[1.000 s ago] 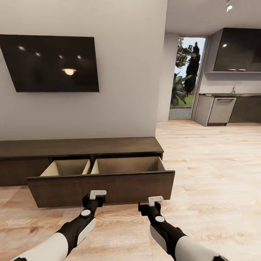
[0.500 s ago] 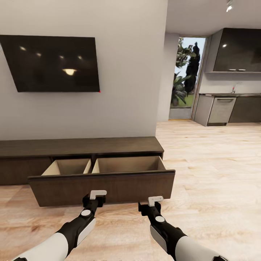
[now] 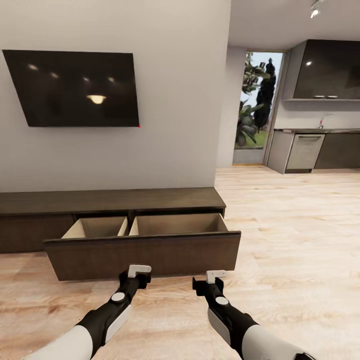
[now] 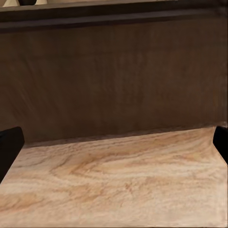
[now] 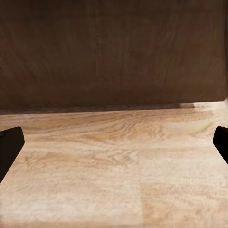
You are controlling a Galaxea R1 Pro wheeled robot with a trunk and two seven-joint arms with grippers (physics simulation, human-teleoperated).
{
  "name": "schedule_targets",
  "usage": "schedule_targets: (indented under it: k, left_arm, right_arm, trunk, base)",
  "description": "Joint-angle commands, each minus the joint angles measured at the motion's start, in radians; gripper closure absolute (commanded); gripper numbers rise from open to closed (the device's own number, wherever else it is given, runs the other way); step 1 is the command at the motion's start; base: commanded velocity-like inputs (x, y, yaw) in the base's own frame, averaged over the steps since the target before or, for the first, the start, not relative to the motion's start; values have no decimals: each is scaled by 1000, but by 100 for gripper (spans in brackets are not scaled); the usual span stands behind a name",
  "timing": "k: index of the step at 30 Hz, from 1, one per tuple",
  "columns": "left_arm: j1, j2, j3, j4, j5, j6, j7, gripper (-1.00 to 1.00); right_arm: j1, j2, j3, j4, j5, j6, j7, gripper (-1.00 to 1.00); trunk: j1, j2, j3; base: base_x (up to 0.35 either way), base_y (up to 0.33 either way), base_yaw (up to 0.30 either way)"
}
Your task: Place each of the two pumpkins and all three candles from the living room inside a cabinet in the living room (use any cabinet), then make sure every cabinet is closed, and position the cauldron so it is next to a table in the living room.
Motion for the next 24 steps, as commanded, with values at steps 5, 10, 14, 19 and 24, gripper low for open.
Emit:
schedule_targets:
  k: [5, 10, 14, 19, 24]
  left_arm:
    - [52, 3, -5, -51, 9, -22, -15, -100]
    - [68, 3, -4, -59, 8, -26, -20, -100]
    - [72, 3, -3, -64, 8, -26, -20, -100]
    - [73, 3, -3, -65, 8, -25, -21, -100]
    - [73, 3, -3, -67, 8, -25, -21, -100]
  right_arm:
    - [-1, -1, -4, 0, -10, -5, -5, -100]
    - [-1, -1, -6, 0, -10, -5, -5, -100]
    - [-1, 0, -7, 0, -10, -5, -5, -100]
    - [-1, 0, -7, 0, -10, -5, -5, -100]
    - [-1, 1, -7, 0, -10, -5, -5, -100]
  trunk:
    - [0, 0, -1]
    - [0, 0, -1]
    - [0, 0, -1]
    - [0, 0, -1]
    - [0, 0, -1]
  base:
    - [-13, 2, 0]
    - [93, 0, 0]
    - [266, 0, 0]
    - [245, 0, 0]
    - [142, 0, 0]
